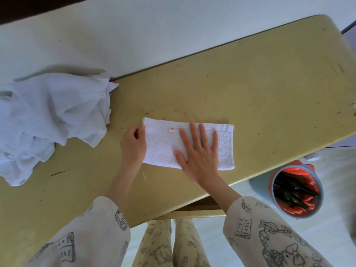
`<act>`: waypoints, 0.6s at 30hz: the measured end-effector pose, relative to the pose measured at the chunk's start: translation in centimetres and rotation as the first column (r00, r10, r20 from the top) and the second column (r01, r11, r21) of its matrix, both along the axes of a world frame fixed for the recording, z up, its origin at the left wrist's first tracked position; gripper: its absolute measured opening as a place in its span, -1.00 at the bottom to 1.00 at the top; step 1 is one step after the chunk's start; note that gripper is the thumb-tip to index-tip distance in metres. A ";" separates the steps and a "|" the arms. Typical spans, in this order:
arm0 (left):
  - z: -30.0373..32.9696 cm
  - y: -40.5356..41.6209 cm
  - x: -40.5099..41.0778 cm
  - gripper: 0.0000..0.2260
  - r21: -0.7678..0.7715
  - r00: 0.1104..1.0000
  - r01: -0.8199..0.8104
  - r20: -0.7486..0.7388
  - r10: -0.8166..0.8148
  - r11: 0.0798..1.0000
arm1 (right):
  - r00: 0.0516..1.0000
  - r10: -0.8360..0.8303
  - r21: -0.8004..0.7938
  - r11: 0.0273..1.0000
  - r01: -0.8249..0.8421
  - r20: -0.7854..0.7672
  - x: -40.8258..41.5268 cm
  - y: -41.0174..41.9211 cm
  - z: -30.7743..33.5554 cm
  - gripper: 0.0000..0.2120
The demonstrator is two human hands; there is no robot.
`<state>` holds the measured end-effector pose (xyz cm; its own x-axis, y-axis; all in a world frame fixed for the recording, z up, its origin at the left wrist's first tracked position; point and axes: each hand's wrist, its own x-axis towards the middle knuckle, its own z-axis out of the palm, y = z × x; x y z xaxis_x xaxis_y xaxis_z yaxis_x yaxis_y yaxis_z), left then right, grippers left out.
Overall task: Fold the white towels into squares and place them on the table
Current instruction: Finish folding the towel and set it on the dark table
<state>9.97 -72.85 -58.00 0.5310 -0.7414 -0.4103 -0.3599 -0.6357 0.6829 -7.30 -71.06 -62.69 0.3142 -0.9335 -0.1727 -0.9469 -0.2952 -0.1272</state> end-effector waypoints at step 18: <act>3.0 -0.7 -11.0 -0.83 -0.239 0.910 0.414 0.127 -0.395 0.878 | 0.071 -0.849 0.740 0.494 0.457 0.523 -7.3 0.1 6.3 -0.80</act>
